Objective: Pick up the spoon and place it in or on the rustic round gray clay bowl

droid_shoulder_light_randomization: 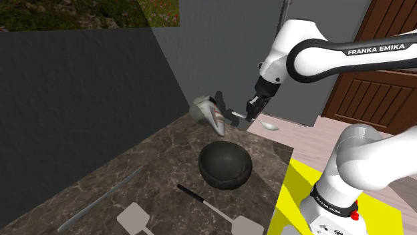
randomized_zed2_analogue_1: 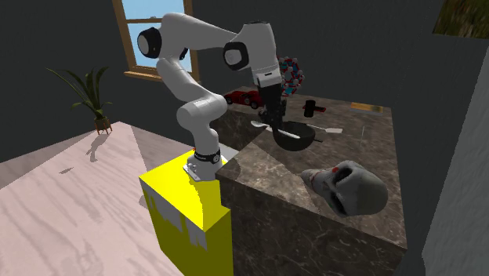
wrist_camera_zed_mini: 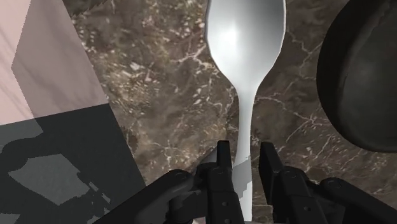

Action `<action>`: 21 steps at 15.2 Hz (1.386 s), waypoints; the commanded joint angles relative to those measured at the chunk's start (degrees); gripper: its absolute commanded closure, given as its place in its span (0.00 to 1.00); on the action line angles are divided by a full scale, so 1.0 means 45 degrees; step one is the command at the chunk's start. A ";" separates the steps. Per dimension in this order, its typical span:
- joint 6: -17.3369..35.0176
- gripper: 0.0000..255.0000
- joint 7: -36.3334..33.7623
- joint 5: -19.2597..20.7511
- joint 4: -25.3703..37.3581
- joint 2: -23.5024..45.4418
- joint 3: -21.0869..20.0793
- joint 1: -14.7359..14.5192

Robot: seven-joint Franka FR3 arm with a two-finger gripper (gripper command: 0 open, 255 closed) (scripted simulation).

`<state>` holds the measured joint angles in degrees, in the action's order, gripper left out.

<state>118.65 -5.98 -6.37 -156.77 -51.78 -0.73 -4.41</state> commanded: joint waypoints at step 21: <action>0.1121 1.00 -0.4623 -0.1954 0.1945 0.2525 -0.4654 -0.1602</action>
<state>122.94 -26.78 -15.03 -147.46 -40.59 -21.51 -11.57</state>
